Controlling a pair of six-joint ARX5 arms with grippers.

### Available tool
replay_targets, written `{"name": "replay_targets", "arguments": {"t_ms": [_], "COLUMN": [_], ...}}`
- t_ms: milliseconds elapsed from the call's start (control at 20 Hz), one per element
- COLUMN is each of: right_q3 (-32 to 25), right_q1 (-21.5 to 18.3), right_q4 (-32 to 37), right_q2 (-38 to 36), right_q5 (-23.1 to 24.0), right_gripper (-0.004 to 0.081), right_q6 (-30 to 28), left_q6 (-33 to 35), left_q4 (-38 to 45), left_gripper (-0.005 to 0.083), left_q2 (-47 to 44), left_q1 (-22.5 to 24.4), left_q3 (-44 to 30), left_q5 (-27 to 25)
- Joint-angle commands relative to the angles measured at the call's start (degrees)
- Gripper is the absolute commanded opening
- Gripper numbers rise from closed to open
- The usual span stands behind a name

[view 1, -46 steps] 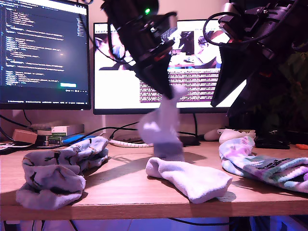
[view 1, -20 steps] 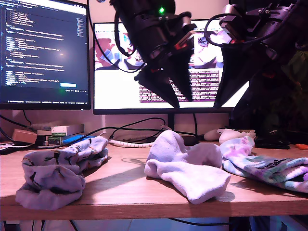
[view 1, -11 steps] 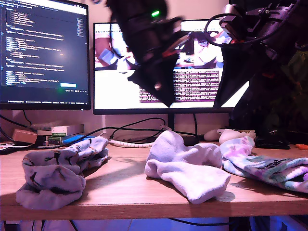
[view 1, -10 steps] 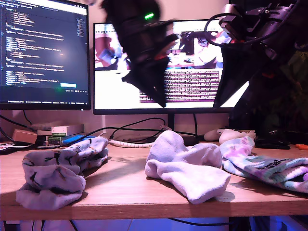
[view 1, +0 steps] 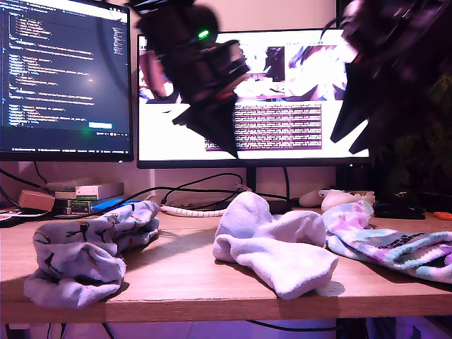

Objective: Pair up the socks based on colour and pattern, by placing them on top of one another

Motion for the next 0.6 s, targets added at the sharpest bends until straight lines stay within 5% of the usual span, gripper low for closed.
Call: {"name": "replay_targets", "arguments": {"t_ms": [0,300,550], "right_q3": [-0.70,-9.03,-17.57], "right_q1": [-0.37,-0.83,-0.81], "right_q4": [1.60,7.63,15.96], "right_q2": [-3.98,-17.11,-28.30], "right_q5": [1.25,8.66,9.38], "right_gripper": [0.0251,0.0227,0.0226], "right_q6": [0.26,1.14,1.09], "left_q6": [0.90,1.07,-1.05], "left_q4": [1.07,7.96,30.03], "left_gripper": [-0.0020,-0.0020,-0.0020], "left_q2": [-1.57,-6.03,-19.74], "left_q1": [0.46,0.35,0.13], "left_q3": [-1.11,-6.21,-31.10], "left_q5": [1.09,2.73,-0.02]}}
